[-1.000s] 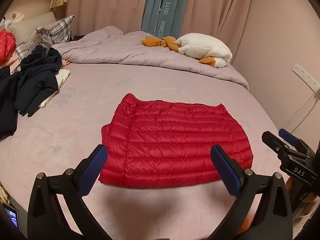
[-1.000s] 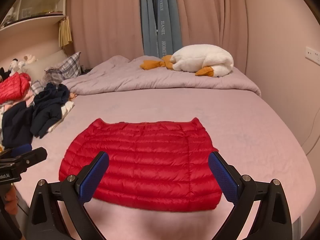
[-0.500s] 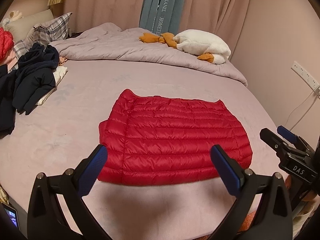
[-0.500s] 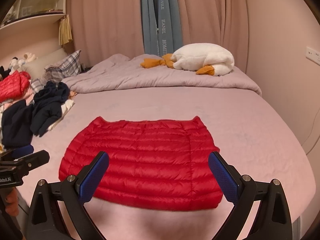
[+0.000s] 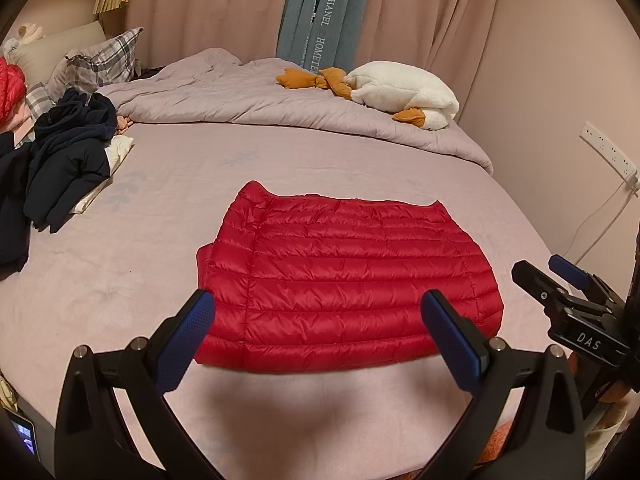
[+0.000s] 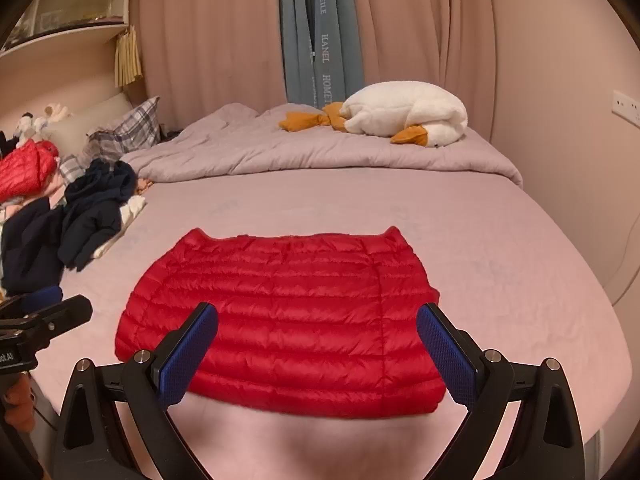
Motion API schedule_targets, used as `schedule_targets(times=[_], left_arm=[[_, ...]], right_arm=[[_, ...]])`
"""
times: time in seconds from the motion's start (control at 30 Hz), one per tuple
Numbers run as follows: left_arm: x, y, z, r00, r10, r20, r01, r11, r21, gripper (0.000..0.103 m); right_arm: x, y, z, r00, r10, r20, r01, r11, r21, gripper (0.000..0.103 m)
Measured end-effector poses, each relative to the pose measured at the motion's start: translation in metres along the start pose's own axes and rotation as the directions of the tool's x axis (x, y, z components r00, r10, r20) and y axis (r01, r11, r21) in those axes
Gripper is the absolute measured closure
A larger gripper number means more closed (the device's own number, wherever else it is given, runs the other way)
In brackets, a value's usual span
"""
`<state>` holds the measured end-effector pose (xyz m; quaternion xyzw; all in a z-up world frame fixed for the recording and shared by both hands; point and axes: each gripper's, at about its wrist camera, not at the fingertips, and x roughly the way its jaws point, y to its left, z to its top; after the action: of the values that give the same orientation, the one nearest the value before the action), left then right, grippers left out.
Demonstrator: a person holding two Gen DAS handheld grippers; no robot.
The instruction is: Fold large clothes
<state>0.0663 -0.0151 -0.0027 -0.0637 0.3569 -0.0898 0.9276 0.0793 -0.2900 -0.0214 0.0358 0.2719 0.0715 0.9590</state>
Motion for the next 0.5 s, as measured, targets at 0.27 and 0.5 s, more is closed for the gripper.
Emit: schedule_targets(times=[0.27,0.5], left_arm=[[-0.0013,-0.0018,0.0008,1.000,-0.003,0.007,0.003,1.000,0.011,0.000],[-0.0016,-0.0005,0.0007,1.000,0.006,0.010,-0.006,1.000,0.013,0.000]], right_arm=[[0.0003,0.0013,-0.0003,1.000,0.000,-0.003,0.000,1.000,0.000,0.004],[0.0007,0.0012,-0.0007,1.000,-0.003,-0.005,0.003,1.000,0.002,0.004]])
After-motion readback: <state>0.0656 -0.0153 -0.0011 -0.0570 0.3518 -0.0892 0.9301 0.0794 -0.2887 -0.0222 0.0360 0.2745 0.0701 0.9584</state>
